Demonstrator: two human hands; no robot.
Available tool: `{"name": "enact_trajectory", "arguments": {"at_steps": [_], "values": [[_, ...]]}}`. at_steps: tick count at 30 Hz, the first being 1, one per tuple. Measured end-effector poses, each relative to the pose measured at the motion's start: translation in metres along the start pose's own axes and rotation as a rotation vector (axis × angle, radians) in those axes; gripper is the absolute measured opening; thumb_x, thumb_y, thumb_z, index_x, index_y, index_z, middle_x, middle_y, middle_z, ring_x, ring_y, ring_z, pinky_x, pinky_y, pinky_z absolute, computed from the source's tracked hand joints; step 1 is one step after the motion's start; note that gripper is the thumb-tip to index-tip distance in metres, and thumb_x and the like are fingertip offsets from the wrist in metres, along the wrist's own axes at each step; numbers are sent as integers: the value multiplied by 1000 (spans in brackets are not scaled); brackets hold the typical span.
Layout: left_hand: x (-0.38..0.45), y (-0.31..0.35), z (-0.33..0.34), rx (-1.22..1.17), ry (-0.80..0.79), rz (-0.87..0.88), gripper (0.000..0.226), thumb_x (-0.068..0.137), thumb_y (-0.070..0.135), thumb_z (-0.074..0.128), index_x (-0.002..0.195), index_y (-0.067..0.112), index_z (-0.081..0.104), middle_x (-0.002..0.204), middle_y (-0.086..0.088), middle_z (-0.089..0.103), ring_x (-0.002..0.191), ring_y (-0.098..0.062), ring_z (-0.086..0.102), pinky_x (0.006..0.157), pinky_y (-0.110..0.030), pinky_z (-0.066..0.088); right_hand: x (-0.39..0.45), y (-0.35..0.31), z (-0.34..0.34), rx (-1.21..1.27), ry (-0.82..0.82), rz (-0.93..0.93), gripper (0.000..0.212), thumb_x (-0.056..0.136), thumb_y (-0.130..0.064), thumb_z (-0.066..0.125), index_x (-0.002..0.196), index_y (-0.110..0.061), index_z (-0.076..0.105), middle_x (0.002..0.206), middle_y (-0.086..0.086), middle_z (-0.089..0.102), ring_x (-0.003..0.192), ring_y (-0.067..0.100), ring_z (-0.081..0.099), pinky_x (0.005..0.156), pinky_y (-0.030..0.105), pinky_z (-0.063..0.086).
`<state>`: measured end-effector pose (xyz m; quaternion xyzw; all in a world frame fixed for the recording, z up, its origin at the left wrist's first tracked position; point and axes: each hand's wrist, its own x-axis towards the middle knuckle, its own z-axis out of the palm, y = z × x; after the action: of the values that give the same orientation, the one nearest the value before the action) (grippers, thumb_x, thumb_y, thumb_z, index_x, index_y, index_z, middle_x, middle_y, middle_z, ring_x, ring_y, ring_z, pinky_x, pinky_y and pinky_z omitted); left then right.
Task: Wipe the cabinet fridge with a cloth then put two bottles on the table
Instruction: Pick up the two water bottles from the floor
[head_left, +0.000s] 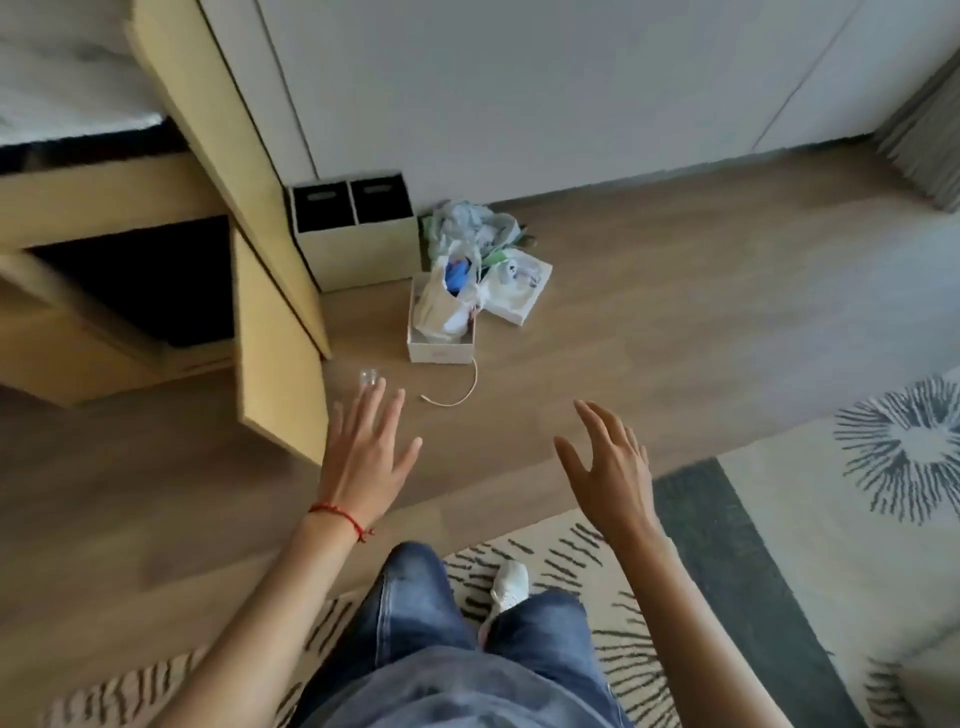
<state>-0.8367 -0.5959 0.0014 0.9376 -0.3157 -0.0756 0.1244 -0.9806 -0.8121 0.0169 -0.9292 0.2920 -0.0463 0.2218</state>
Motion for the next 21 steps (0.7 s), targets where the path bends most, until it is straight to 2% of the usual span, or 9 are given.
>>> {"name": "enact_trajectory", "arguments": {"at_steps": [3,8,13,16,21], "values": [[-29,-9,5,-12,32,-162,60,84,43,35,127,3,49,131,-25,50,121,-43,46,95,-61,38,19,-6,3,2,-62,-140,49,89,-35,55,133,-15,46,136,6,50,121,29,47,96,41,37],[-79,-29,17,-17,26,-422,65,86,47,28,133,5,43,140,-22,42,130,-39,37,103,-59,29,31,-36,27,-24,-200,-326,49,89,-36,54,132,-14,46,137,8,49,122,30,46,97,41,36],[-115,-50,24,-67,70,-608,55,88,36,53,133,5,44,141,-22,40,130,-38,36,102,-59,32,29,-79,58,-62,-340,-495,49,90,-36,53,133,-14,45,138,7,48,122,29,46,98,41,36],[-131,-69,25,-77,67,-703,57,88,35,53,135,5,41,144,-21,36,133,-37,31,104,-57,31,31,-107,77,-77,-396,-600,48,90,-35,54,132,-14,46,136,7,49,121,28,47,98,41,36],[-154,-102,27,-110,80,-840,57,88,34,55,135,4,41,141,-23,39,130,-39,35,101,-58,34,38,-150,107,-93,-480,-722,48,90,-35,54,132,-15,46,135,7,50,124,28,46,101,42,35]]}}
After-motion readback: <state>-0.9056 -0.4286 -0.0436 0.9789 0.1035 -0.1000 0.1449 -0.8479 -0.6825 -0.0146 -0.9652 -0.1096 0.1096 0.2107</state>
